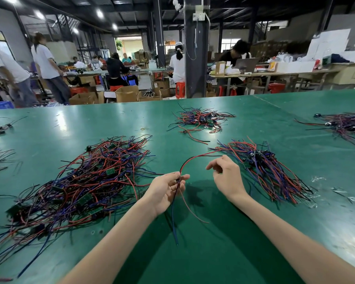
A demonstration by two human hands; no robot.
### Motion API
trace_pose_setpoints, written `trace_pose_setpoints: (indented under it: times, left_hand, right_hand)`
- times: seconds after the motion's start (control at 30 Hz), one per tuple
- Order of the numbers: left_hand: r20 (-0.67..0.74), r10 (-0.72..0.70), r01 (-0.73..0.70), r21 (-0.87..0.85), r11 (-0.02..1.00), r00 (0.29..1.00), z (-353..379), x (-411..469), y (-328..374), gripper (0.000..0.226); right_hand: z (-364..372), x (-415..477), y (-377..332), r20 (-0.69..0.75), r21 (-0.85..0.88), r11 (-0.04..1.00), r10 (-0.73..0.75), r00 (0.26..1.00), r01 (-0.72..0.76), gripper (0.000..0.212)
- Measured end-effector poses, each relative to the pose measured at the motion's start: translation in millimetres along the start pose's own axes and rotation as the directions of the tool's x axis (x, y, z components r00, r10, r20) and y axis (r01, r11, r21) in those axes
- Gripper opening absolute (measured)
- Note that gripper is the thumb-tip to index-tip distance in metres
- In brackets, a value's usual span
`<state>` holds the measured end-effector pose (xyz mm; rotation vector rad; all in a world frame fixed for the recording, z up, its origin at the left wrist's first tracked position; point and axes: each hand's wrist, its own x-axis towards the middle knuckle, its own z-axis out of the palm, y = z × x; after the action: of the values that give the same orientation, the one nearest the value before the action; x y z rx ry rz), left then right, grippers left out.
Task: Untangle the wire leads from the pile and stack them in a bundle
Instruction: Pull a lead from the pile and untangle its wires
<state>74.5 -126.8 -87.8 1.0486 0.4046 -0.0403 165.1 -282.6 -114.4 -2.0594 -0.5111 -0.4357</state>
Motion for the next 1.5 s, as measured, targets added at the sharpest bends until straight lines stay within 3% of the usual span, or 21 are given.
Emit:
trace_pose_setpoints:
  times: [0.2,0.4,0.67,0.8,0.97,1.13,1.5]
  left_hand:
    - [0.042,-0.011,0.013,-0.06,0.998,0.999,6,-1,-5,0.036]
    - [0.066,-0.012,0.018,-0.101,0.995,0.998,6,1,-8,0.013]
    - [0.089,-0.002,0.008,-0.069,0.998,0.996,5,3,-12,0.013]
    - [0.146,0.034,-0.032,-0.011,0.999,0.989,6,2,-14,0.013]
    - [0.176,0.095,-0.112,0.09,0.99,0.98,7,0,-18,0.011]
    - [0.224,0.17,-0.208,0.159,0.965,0.96,8,-3,-21,0.011]
    - [0.237,0.139,-0.171,0.121,0.978,0.962,5,-1,-20,0.013]
  right_hand:
    - [-1,-3,-11,0.065,0.095,0.995,0.012,0.998,-0.018,0.037]
    - [-1,-5,-20,0.148,0.219,0.967,0.096,0.984,-0.127,0.032]
    - [-3,-5,-29,0.209,0.342,0.92,0.122,0.97,-0.189,0.036]
    - [-2,-9,-32,0.371,0.513,0.807,0.1,0.923,-0.293,0.027]
    - [0,-11,-32,0.38,0.505,0.815,0.085,0.921,-0.284,0.014]
    - [0,-9,-34,0.388,0.548,0.729,0.214,0.897,-0.411,0.008]
    - [-3,-8,-37,0.508,0.604,0.583,0.244,0.826,-0.544,0.018]
